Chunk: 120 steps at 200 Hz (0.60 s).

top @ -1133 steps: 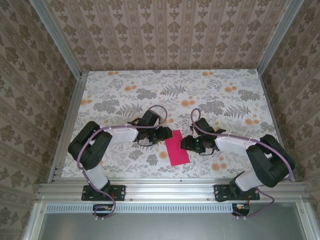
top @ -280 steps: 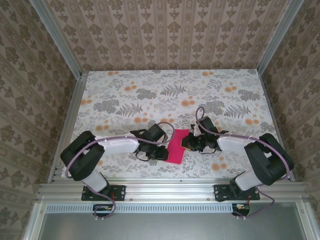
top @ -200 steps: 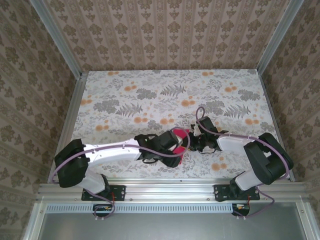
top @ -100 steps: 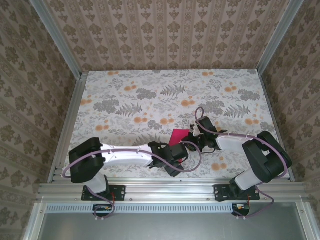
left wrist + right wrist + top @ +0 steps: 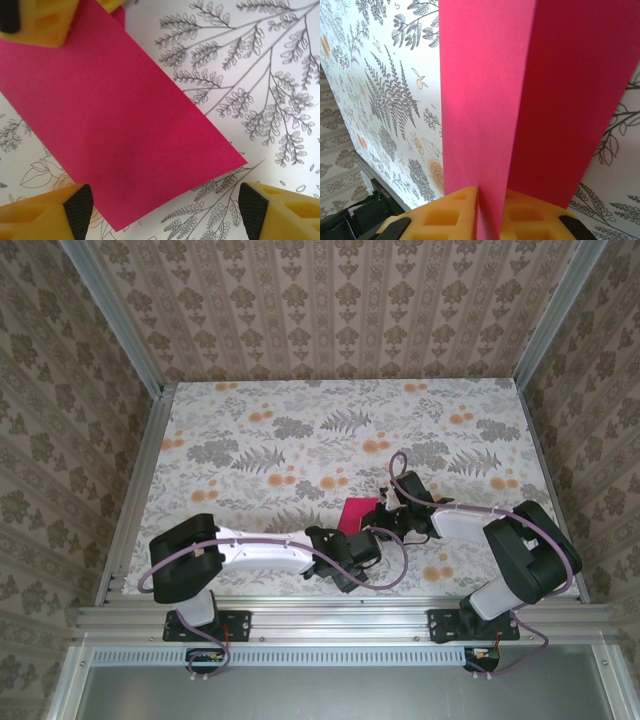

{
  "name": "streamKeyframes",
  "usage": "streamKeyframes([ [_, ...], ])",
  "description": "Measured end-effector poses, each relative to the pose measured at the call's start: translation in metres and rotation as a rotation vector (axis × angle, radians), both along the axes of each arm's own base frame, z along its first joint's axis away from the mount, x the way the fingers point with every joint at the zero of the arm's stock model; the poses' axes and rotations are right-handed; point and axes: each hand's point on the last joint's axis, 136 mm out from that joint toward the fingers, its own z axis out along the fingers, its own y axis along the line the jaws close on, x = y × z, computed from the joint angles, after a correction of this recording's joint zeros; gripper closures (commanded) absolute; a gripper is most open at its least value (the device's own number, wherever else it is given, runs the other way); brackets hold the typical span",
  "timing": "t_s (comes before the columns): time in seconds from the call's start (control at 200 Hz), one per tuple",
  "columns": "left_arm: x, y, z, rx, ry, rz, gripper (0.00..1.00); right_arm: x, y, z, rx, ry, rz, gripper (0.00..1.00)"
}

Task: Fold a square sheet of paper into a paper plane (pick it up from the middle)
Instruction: Third fold the triangle at the center of the table.

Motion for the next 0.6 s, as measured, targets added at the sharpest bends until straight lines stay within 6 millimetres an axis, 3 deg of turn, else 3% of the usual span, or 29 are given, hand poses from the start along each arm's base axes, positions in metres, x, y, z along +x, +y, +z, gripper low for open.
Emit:
streamKeyframes([
  [0.155,0.005,-0.003,0.003,-0.016,-0.028,0.011,0.48,-0.001,-0.001,-0.002,-0.007,0.013,0.001,0.85],
  [0.6,0.007,-0.005,0.02,-0.07,-0.05,0.008,0.87,-0.003,-0.004,-0.003,-0.026,0.025,0.011,0.83],
])
